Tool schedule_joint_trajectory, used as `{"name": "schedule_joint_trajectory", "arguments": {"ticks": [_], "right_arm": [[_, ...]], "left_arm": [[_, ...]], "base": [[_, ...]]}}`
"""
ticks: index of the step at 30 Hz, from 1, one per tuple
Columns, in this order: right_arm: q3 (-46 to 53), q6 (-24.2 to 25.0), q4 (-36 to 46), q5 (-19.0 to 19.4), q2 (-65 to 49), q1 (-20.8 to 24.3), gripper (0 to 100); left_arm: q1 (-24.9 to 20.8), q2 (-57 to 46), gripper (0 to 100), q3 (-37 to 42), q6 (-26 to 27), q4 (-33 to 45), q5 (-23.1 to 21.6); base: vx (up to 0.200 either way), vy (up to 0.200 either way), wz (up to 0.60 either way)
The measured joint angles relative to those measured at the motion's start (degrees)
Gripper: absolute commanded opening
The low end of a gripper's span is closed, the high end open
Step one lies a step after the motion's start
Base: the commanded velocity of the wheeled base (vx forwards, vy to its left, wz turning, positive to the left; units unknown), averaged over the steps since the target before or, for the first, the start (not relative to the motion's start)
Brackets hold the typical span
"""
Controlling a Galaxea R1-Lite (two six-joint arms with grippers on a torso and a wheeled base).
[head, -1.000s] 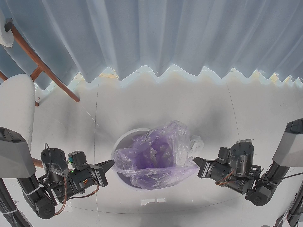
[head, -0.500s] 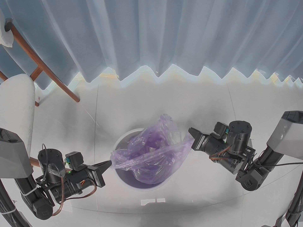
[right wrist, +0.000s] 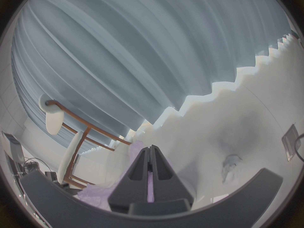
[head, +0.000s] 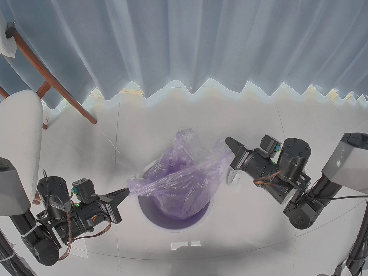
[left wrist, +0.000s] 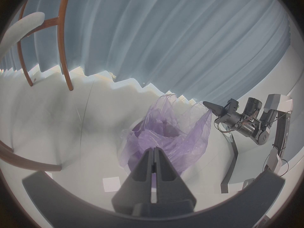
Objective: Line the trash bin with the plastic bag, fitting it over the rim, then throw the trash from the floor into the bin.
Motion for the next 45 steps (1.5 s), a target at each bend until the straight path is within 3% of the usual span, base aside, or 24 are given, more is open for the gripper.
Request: {"name": "schedule_joint_trajectory", "arguments": {"ticks": [6,12,27,28,32,35,38,45], "right_arm": [[8.24,-0.11,-6.05,0.04,2.15,-0.41,0],[14.77,0.09,-6.57,0.02,5.24,-0.63,0],[15.43,2.77,-6.62,0.09,12.81,-0.40,0],[15.35,2.94,-6.62,0.11,12.96,-0.33,100],[15.48,5.10,-6.60,0.17,12.87,-0.24,100],[16.48,9.48,-6.60,1.10,11.41,-0.11,100],[19.20,13.42,-6.66,5.00,7.78,-0.02,100],[28.20,16.07,-6.62,14.56,0.46,-1.07,100]], "left_arm": [[-0.88,2.23,0,1.51,2.32,-0.11,1.04],[-2.52,4.35,0,3.15,3.28,-0.17,1.26],[-4.05,10.20,0,4.33,3.04,-1.32,1.10],[-4.05,10.29,0,4.29,2.90,-1.34,1.12],[-4.10,10.42,0,4.08,1.85,-1.35,1.21],[-4.12,10.06,0,3.89,0.84,-1.35,1.26],[-4.12,9.20,0,3.63,-0.04,-1.35,1.19],[-5.12,6.47,0,4.33,-0.99,-1.23,0.74]], "base": [[0.000,0.000,0.00],[0.000,0.000,0.00],[0.000,0.000,0.00],[0.000,0.000,0.00],[0.000,0.000,0.00],[0.000,0.000,0.00],[0.000,0.000,0.00],[0.000,0.000,0.00]]}}
